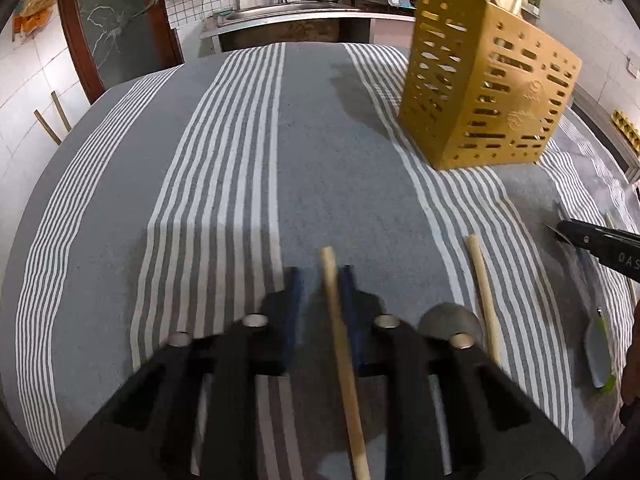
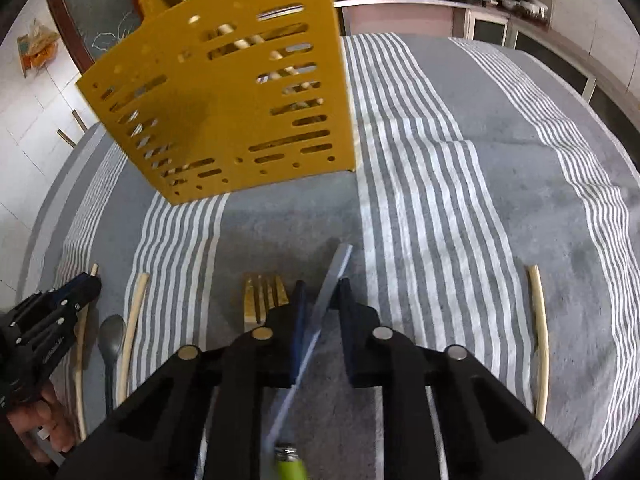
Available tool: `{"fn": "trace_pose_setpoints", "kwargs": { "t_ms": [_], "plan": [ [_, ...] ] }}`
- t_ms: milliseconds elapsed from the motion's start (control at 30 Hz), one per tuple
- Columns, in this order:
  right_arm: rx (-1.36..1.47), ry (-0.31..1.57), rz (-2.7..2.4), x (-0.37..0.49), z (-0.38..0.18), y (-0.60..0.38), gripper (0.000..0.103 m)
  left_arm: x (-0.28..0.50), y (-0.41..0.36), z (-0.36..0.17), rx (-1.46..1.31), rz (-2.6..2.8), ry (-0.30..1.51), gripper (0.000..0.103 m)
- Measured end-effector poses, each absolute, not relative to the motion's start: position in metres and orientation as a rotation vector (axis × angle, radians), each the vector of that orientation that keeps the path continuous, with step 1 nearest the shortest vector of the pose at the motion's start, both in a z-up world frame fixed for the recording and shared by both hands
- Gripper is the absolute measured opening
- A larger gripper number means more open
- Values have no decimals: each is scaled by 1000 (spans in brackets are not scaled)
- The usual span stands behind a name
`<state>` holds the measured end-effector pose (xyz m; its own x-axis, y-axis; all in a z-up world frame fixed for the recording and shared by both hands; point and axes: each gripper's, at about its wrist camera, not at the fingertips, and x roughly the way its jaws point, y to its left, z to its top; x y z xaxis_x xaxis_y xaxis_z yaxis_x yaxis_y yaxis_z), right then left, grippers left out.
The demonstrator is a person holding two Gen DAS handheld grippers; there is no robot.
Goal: Organize utensils
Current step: 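Grasp a chopstick with the left tool while the right tool grasps the green-handled blue utensil, then lift the chopstick with the left tool while the right tool lifts the blue utensil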
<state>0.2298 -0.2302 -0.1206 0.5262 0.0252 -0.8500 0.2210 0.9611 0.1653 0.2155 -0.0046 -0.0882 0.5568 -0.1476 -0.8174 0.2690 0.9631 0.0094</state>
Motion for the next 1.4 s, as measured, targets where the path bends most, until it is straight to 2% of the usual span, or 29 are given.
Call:
{"fn": "trace_pose_setpoints", "kwargs": {
  "t_ms": [33,233,733,767,900,1233,1400],
  "plan": [
    [270,1013,-119,230,-120,-232,9,217,-3,-88,128,-248,953,7],
    [284,997,-106,228,-115,-239,8,218,1,-85,103,-259,956,4],
    [270,807,24,173,-60,-263,8,173,0,-27,18,-315,811,4],
    [268,806,27,171,-61,-265,5,171,-1,-25,21,-313,808,4],
    [212,869,16,176,-72,-268,8,165,-8,-28,40,-304,819,4],
    [99,1029,90,198,-113,-251,8,177,5,-58,16,-276,894,4],
    [84,1053,122,205,-111,-244,8,184,3,-65,26,-276,911,4]
  ]
}}
